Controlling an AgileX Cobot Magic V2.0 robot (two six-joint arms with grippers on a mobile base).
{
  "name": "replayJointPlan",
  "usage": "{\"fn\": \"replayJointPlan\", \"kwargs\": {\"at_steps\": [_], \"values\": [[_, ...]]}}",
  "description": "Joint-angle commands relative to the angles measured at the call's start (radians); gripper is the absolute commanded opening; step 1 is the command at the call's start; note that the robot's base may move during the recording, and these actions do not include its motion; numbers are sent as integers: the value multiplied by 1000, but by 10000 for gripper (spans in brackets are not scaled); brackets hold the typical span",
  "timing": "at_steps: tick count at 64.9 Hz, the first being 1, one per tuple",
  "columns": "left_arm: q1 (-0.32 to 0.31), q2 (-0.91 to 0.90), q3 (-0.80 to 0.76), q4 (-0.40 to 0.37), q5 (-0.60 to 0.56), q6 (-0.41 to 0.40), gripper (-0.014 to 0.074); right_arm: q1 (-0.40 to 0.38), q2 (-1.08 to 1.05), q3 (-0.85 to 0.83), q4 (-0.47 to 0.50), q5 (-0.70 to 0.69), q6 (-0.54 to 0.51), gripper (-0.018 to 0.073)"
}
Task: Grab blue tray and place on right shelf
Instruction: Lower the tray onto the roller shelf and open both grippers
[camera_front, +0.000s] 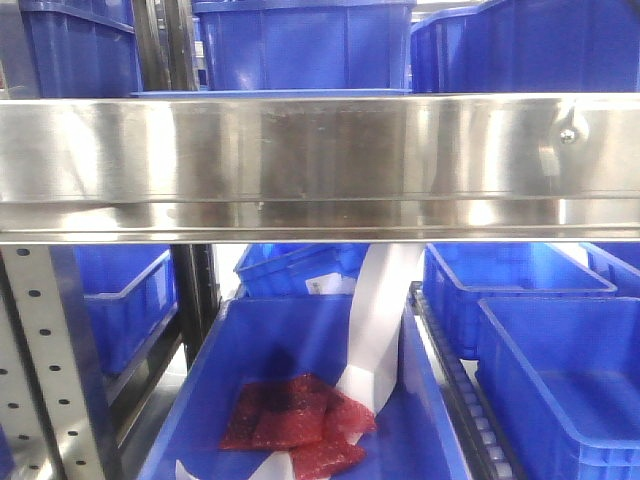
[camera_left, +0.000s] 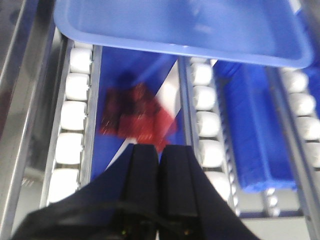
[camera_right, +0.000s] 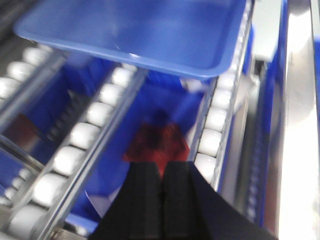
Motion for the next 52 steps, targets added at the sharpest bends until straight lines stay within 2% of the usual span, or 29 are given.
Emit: {"fn": "replayJointPlan", "kwargs": {"at_steps": [1, 6, 15, 19, 25, 32, 39, 46, 52], "values": [[-12, -120, 93, 10, -194, -4, -39, -2, -126, 93, -28, -232, -13, 54], [-12, -202, 244, 10, -331, 25, -39, -2, -198, 196, -28, -329, -13, 54], [-12, -361, 503, 10, -605, 26, -39, -2, -309, 332, -28, -500, -13, 54], [-12, -447, 625, 19, -724, 26, -39, -2, -354, 374, -29, -522, -13, 54], [-12, -573, 781, 56, -833, 26, -39, -2, -424, 437, -47, -521, -13, 54], [-12, -731, 939, 74, -880, 26, -39, -2, -522, 530, -103, -536, -13, 54], [-12, -891, 1056, 79, -880, 26, -39, -2, -627, 631, -107, -575, -13, 54], [-12, -1037, 1129, 203, -853, 26, -39, -2, -742, 712, -107, -586, -13, 54], [-12, -1134, 1168, 229, -851, 26, -39, -2, -835, 754, -107, -582, -13, 54]]}}
